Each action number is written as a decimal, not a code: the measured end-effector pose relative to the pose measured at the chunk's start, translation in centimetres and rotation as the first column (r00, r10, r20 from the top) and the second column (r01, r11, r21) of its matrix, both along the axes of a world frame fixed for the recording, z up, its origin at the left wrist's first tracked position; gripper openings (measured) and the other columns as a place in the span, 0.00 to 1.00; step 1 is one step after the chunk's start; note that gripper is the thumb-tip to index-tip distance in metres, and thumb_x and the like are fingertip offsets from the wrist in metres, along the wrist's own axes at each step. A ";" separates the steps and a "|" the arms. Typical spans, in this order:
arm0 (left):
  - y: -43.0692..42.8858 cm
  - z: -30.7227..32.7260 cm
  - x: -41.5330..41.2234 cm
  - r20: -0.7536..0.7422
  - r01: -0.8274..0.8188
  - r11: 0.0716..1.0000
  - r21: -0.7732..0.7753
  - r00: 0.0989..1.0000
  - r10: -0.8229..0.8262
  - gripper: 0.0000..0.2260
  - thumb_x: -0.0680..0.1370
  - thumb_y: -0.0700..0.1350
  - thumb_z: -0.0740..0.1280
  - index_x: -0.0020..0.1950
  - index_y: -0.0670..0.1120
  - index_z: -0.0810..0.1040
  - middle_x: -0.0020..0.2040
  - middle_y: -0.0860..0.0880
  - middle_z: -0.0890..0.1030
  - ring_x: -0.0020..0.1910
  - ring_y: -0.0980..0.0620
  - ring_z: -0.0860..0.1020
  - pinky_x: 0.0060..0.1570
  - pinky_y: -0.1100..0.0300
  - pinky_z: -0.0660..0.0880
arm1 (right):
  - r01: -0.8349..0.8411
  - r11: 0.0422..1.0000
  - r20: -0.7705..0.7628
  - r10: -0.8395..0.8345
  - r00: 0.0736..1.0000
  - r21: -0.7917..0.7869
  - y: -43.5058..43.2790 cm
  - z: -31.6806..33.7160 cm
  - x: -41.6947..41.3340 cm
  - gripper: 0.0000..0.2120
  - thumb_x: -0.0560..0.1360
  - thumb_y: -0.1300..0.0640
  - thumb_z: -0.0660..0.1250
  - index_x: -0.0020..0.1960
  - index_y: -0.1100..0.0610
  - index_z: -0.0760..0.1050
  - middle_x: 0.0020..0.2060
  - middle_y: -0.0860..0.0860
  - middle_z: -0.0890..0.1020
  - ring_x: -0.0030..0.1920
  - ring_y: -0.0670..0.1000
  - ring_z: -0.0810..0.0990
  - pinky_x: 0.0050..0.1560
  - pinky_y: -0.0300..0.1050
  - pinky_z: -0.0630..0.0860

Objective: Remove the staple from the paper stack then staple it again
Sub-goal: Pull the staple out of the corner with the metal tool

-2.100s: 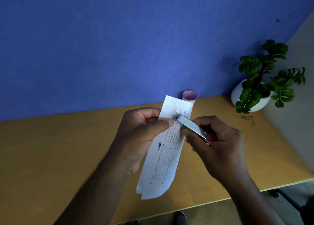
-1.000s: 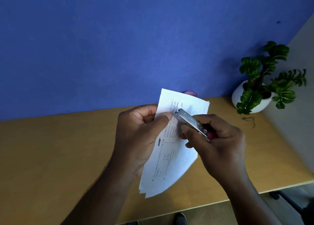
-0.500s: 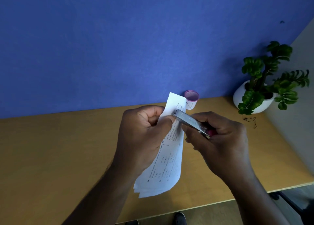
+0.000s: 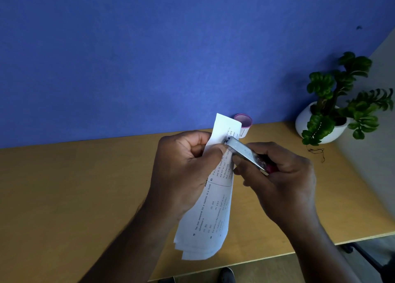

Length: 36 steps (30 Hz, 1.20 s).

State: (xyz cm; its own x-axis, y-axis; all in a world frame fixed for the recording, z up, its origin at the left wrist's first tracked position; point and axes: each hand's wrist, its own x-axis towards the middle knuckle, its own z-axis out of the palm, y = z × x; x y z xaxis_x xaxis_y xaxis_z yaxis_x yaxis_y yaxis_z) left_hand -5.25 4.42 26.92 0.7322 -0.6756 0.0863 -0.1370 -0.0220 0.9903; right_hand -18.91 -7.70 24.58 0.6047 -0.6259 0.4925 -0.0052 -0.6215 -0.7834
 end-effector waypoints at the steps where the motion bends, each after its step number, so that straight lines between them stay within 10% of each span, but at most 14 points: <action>1: 0.0 0.0 0.0 -0.008 0.001 1.000 -0.004 1.000 -0.001 0.07 0.79 0.44 0.73 0.47 0.49 0.91 0.40 0.44 0.91 0.41 0.30 0.87 0.39 0.31 0.82 | 0.001 1.000 0.005 -0.001 1.000 0.000 0.0 0.0 0.0 0.07 0.79 0.51 0.73 0.57 0.45 0.83 0.47 0.42 0.88 0.40 0.52 0.89 0.30 0.56 0.82; 9: -0.1 -0.3 -0.2 -0.150 -0.009 0.999 -0.042 0.989 0.003 0.07 0.81 0.37 0.75 0.49 0.45 0.92 0.43 0.46 0.93 0.45 0.35 0.90 0.48 0.38 0.87 | -0.029 0.996 0.074 0.023 0.997 0.082 0.0 0.0 0.0 0.07 0.78 0.51 0.73 0.55 0.43 0.84 0.43 0.44 0.89 0.38 0.54 0.88 0.31 0.60 0.82; 14: -0.1 -0.1 0.1 -0.152 -0.014 0.999 -0.046 0.988 0.007 0.10 0.82 0.35 0.72 0.51 0.45 0.92 0.45 0.51 0.93 0.41 0.53 0.90 0.41 0.62 0.81 | -0.022 0.994 0.053 0.016 0.998 0.107 0.3 -0.1 0.0 0.07 0.77 0.50 0.73 0.54 0.41 0.84 0.45 0.43 0.89 0.39 0.55 0.88 0.34 0.59 0.84; 25: 0.1 -0.5 -0.4 0.015 -0.042 0.999 0.012 0.999 0.042 0.10 0.83 0.38 0.73 0.48 0.50 0.92 0.39 0.49 0.92 0.39 0.36 0.86 0.37 0.54 0.76 | 0.064 0.998 -0.026 -0.063 0.998 0.016 0.7 0.5 0.0 0.05 0.77 0.57 0.77 0.51 0.48 0.86 0.44 0.40 0.88 0.36 0.48 0.87 0.31 0.49 0.80; 32: 0.2 -0.5 -0.8 0.038 -0.060 0.998 -0.011 0.997 0.061 0.09 0.82 0.38 0.74 0.47 0.47 0.92 0.38 0.57 0.91 0.34 0.56 0.86 0.35 0.66 0.77 | 0.066 0.997 -0.001 -0.066 0.998 -0.038 1.1 0.8 0.2 0.06 0.77 0.56 0.75 0.53 0.48 0.84 0.42 0.39 0.87 0.36 0.46 0.86 0.31 0.44 0.79; 36: 0.2 -0.3 -1.2 0.003 -0.068 0.998 -0.018 0.998 0.068 0.08 0.82 0.39 0.73 0.49 0.47 0.92 0.40 0.56 0.92 0.38 0.46 0.89 0.35 0.63 0.79 | 0.053 0.998 0.012 -0.053 0.999 -0.015 1.1 0.7 0.1 0.07 0.77 0.57 0.75 0.54 0.48 0.84 0.44 0.37 0.87 0.38 0.45 0.88 0.32 0.44 0.81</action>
